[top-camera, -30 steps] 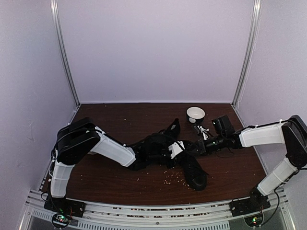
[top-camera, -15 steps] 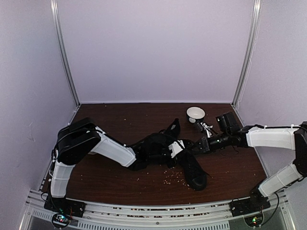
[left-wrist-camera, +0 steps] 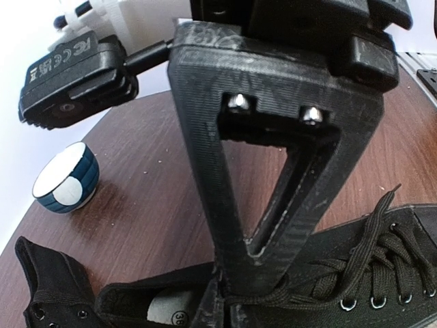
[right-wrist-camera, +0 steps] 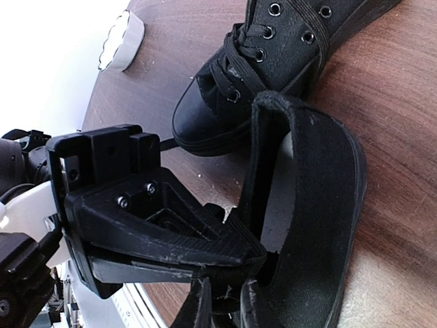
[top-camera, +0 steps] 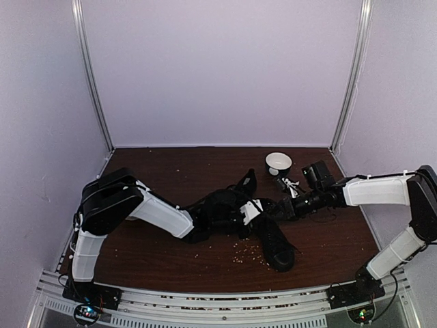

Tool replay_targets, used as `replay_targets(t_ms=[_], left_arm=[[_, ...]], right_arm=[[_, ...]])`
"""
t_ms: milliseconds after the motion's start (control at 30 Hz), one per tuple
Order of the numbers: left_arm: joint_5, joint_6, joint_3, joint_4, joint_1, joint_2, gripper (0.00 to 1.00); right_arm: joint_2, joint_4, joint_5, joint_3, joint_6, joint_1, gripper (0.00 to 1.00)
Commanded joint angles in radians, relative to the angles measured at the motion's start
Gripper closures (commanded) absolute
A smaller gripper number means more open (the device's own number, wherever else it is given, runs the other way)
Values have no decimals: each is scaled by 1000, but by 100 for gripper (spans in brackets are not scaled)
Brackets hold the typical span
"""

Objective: Tie the shoes
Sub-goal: Adjust the loop with the shoelace on the shoe.

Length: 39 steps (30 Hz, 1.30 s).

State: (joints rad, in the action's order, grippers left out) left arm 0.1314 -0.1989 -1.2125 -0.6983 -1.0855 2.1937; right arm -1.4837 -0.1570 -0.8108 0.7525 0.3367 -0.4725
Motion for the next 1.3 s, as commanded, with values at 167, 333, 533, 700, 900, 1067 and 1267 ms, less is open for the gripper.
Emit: replay_targets(t_ms=[167, 333, 533, 700, 900, 1067, 1267], left_arm=[[21, 33, -2, -113, 4, 14, 100], [62, 88, -24, -140, 4, 34, 100], [51, 116, -28, -173, 4, 43, 100], [32, 98, -9, -165, 4, 32, 100], [-72, -20, 35, -87, 4, -15, 92], [-117, -103, 42, -35, 4, -34, 84], [-111, -144, 37, 6, 5, -46, 78]], right_arm=[[-61, 69, -60, 14, 19, -18, 82], [-98, 135, -89, 3, 56, -32, 82], [-93, 145, -103, -3, 67, -37, 97], [-59, 109, -67, -11, 45, -25, 100], [15, 25, 11, 0, -19, 6, 100], [35, 3, 22, 7, -33, 18, 100], [47, -28, 21, 17, -50, 24, 100]])
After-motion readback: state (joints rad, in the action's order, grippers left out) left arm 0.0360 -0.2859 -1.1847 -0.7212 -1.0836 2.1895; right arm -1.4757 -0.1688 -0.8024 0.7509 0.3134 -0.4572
